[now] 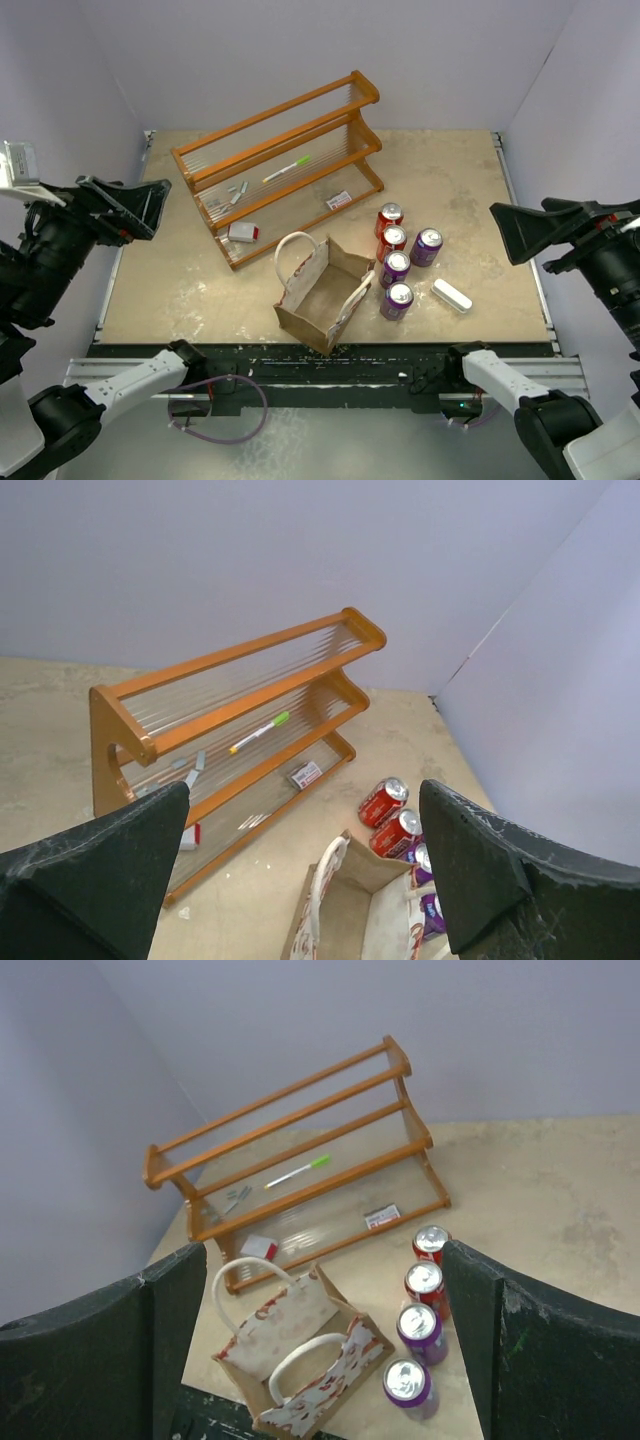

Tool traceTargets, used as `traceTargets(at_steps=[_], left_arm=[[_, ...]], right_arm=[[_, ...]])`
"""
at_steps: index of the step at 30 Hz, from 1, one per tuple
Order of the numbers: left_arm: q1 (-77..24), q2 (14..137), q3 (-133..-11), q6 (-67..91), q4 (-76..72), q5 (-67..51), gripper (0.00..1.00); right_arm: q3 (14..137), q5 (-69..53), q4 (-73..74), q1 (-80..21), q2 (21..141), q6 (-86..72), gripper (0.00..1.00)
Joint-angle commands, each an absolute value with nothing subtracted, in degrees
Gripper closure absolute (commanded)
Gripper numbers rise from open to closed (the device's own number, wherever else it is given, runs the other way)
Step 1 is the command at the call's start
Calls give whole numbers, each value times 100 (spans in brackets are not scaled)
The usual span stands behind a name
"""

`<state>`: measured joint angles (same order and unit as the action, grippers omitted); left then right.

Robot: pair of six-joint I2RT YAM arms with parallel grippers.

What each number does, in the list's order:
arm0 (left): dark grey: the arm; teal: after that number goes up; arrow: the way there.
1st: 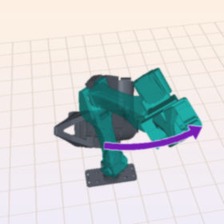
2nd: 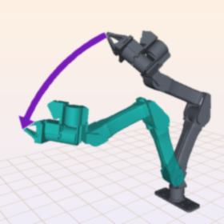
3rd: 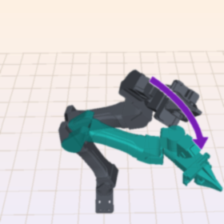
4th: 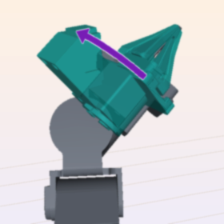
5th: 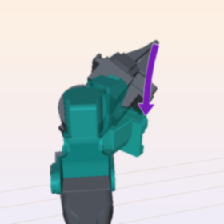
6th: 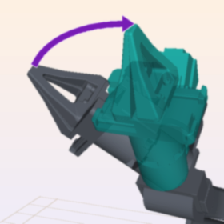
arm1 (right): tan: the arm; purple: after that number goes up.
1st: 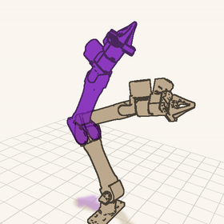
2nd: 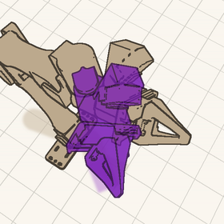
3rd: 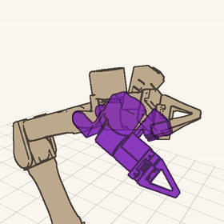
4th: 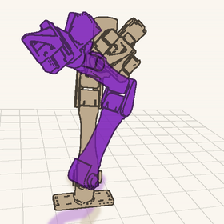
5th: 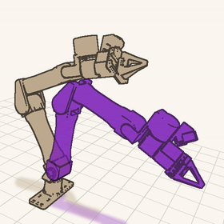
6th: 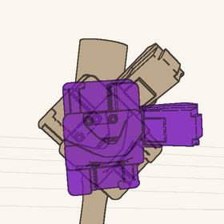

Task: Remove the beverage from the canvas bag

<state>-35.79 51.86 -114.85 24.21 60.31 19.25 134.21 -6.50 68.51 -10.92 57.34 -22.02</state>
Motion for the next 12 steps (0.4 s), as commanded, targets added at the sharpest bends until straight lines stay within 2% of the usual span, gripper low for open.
traceTargets(at_steps=[1,9,12], left_arm=[[-3589,5097,-11563,2304,6228,2211,1],[-3594,5005,-11415,2356,6260,2382,1],[-3593,4975,-11289,2398,6213,2325,1]], right_arm=[[13394,-268,6923,-1116,5788,-2316,0],[13267,-6,6923,-1116,5887,-2009,0],[13120,447,6978,-1099,5868,-1963,0]])
